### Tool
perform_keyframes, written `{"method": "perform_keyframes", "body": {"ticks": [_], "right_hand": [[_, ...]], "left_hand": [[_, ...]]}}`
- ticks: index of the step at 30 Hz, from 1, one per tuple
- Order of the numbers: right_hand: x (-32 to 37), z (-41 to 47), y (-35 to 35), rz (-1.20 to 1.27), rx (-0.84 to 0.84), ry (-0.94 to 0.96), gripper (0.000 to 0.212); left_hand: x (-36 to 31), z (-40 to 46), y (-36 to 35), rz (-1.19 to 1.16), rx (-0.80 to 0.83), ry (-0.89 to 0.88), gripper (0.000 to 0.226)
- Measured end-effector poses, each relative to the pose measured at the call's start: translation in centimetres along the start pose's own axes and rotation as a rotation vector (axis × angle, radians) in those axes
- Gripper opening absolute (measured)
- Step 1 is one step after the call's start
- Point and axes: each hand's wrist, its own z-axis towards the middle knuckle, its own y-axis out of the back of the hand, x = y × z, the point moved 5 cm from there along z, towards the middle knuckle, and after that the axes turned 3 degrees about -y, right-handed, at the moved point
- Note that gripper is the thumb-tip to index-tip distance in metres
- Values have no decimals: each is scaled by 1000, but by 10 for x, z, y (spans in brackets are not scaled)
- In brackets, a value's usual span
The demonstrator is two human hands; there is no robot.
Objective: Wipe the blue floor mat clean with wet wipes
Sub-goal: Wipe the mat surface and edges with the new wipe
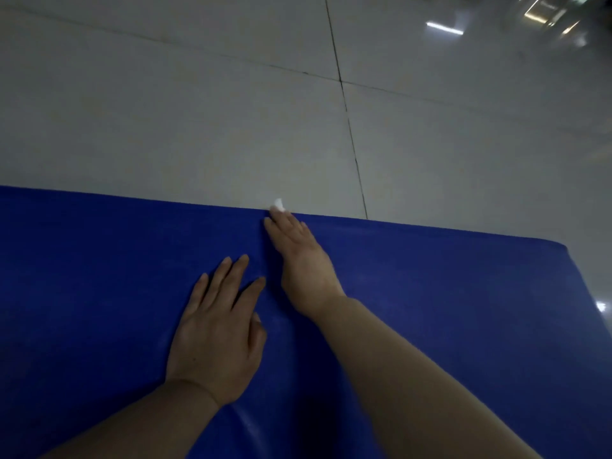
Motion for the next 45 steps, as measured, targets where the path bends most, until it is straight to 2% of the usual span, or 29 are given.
{"method": "perform_keyframes", "body": {"ticks": [2,4,6,8,10,12,16,18,19,21,23,24,25,28,32,33,35,39,40,42,45], "right_hand": [[-9,3,7,-80,48,84,78],[-54,-6,27,-148,10,-10,85],[-115,-30,59,-155,-90,-246,86],[-164,-57,88,-131,-202,-570,81],[-175,-72,92,-122,-277,-779,77],[-142,-68,71,-94,-304,-706,75],[-35,-62,7,-33,-152,-86,62],[-40,-76,5,-80,-119,52,71],[-59,-83,15,-87,-126,17,81],[-111,-105,45,-73,-208,-240,93],[-154,-128,72,-56,-287,-585,94],[-161,-136,77,-61,-308,-680,91],[-156,-139,75,-66,-322,-698,88],[-92,-135,39,-83,-300,-416,81],[-3,-135,-13,-72,-106,-17,70],[-3,-137,-12,-66,-94,2,70],[-38,-143,6,-76,-139,-109,80],[-130,-167,57,-113,-308,-654,87],[-134,-169,59,-102,-323,-726,86],[-106,-161,49,-63,-348,-631,85],[-34,-155,5,-79,-228,-250,70]], "left_hand": [[0,0,0,-6,12,-2,53],[0,1,1,-16,11,0,52],[-1,1,0,-26,4,-1,52],[-1,2,-1,-30,1,1,51],[-1,2,-2,-23,1,6,51],[-1,1,-2,-22,2,5,51],[-1,2,0,-27,2,-5,52],[-1,1,1,-38,-6,-6,51],[-1,2,1,-48,-14,-7,51],[-1,2,1,-55,-21,-5,51],[-1,2,-1,-47,-14,-1,51],[0,2,-1,-45,-10,1,51],[0,2,-1,-47,-7,2,51],[-1,2,-1,-55,-4,4,52],[-1,2,1,-39,-10,9,53],[-2,2,2,-39,-15,8,53],[-2,2,2,-46,-26,6,53],[-1,2,0,-39,-28,2,53],[-1,2,-1,-36,-26,1,53],[0,2,-1,-29,-23,3,53],[-1,2,-1,-33,-14,9,54]]}}
